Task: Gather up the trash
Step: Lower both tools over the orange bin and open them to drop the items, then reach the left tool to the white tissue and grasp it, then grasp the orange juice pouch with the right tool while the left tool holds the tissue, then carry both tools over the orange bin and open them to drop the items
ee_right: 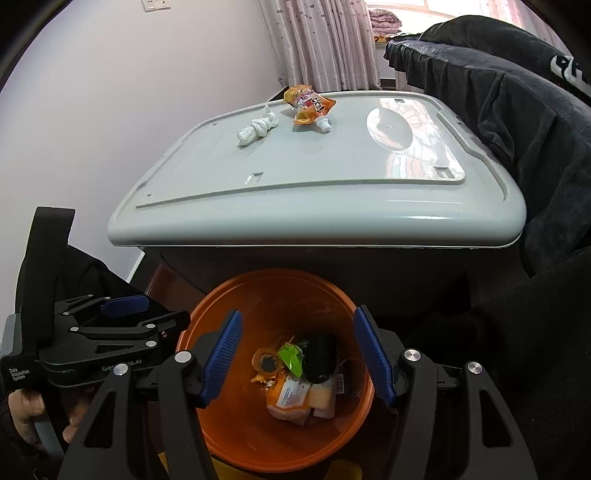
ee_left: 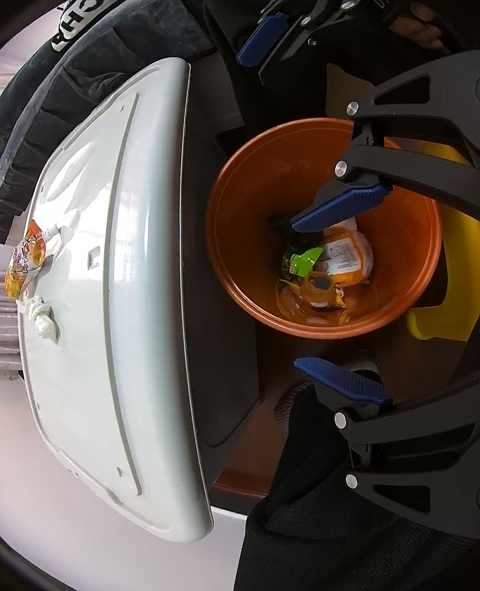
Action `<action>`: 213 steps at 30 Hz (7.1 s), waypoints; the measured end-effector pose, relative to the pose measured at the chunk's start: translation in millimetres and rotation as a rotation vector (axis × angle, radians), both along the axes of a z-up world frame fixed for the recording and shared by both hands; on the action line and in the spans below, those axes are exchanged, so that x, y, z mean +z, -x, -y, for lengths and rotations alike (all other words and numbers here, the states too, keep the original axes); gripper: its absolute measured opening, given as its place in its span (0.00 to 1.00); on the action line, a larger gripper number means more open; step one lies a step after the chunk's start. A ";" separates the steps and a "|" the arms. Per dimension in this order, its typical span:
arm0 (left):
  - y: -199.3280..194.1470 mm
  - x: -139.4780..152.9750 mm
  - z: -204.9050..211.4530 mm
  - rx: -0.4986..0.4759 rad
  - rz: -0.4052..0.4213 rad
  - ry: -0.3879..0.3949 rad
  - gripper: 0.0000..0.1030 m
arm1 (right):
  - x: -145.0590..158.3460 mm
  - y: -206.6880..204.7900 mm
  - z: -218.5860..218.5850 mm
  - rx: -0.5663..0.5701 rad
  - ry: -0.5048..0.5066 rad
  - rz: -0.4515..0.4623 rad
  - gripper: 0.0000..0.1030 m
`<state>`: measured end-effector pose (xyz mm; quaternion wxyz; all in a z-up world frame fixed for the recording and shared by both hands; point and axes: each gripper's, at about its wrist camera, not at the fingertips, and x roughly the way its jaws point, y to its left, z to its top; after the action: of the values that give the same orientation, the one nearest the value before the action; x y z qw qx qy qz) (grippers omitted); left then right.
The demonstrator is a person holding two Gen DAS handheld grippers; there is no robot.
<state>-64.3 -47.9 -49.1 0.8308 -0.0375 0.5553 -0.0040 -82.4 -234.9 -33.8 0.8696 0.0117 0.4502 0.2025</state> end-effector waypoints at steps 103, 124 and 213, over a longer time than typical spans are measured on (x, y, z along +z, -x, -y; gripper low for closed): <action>-178.1 79.8 -64.6 0.129 0.260 -0.008 0.36 | -9.8 -382.2 -159.8 0.137 0.295 0.013 0.58; -173.3 81.5 -53.8 0.147 0.305 -0.059 0.36 | 28.0 -283.5 -93.3 0.039 0.058 -0.019 0.36; -8.8 -2.1 -0.3 0.024 0.008 0.056 0.68 | 40.2 14.3 -1.2 -0.091 0.017 -0.009 0.81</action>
<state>-55.6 -47.7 -51.2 0.8316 -0.0673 0.5513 -0.0099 -96.7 -233.7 6.4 0.8760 0.0256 0.4548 0.1586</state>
